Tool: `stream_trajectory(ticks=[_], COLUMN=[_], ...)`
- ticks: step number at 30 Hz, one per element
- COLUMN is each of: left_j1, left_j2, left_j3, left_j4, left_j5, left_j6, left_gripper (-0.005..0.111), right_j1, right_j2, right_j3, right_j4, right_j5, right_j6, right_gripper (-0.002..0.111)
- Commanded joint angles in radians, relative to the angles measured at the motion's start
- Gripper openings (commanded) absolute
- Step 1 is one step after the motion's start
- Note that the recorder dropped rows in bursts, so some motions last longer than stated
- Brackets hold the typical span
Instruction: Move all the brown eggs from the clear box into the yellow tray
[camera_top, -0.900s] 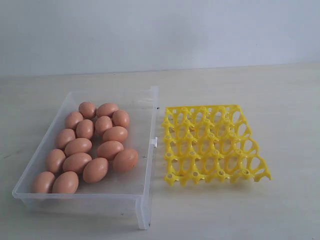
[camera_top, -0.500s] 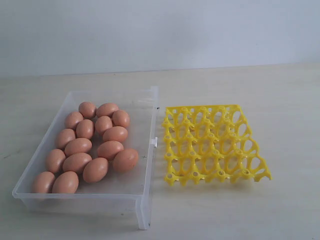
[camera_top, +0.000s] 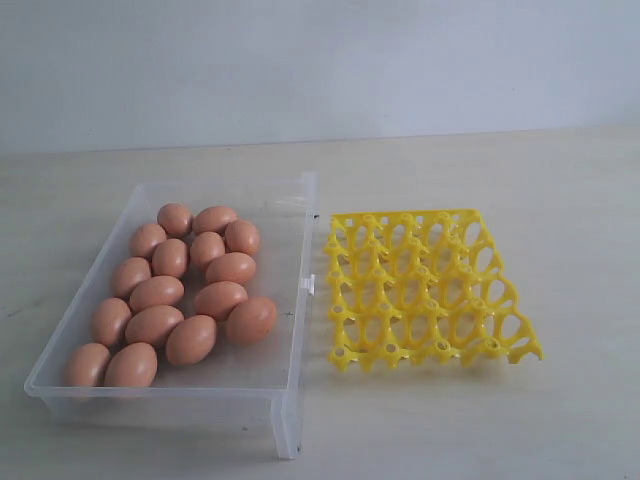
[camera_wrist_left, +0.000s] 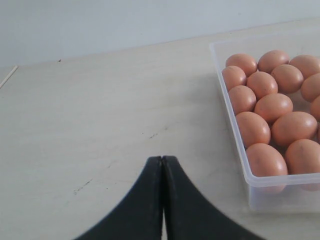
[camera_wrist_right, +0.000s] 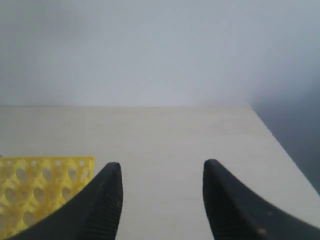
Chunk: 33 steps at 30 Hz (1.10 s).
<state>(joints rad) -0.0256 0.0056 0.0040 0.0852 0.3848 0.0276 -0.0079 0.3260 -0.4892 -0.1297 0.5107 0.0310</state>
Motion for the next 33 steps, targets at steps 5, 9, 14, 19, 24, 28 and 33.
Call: stream_trajectory(ticks=[5,9,14,19,24,28,33], left_j1=[-0.005,-0.005,-0.005,-0.005,-0.005,-0.005,-0.005], left_j2=[-0.006,-0.006,-0.006,-0.006,-0.006,-0.006,-0.006], left_j3=[-0.004,-0.004,-0.004,-0.004,-0.004,-0.004,-0.004], left_j4=[-0.005,-0.005,-0.005,-0.005,-0.005,-0.005,-0.005], left_j5=[-0.006,-0.006,-0.006,-0.006,-0.006,-0.006,-0.006], left_j6=[-0.003,-0.003,-0.003,-0.003,-0.003,-0.003,-0.003], left_gripper=[0.000,0.000,0.000,0.000,0.000,0.000,0.000], right_j1=[0.003,0.003,0.003,0.003,0.003,0.003,0.033], right_j2=[0.165,0.236,0.320,0.386,0.493,0.520,0.584], right_j3=[-0.244,-0.266,-0.266,-0.274,-0.278,-0.278,-0.278], right_j4=[0.185,0.401,0.423,0.354,0.421,0.605,0.641], right_j5=[0.105,0.176,0.222,0.271,0.229,0.180,0.252], right_j6=[-0.053,-0.250,-0.257,-0.276,-0.406,-0.478,-0.476], right_gripper=[0.049,0.049,0.049,0.026,0.000,0.001,0.018])
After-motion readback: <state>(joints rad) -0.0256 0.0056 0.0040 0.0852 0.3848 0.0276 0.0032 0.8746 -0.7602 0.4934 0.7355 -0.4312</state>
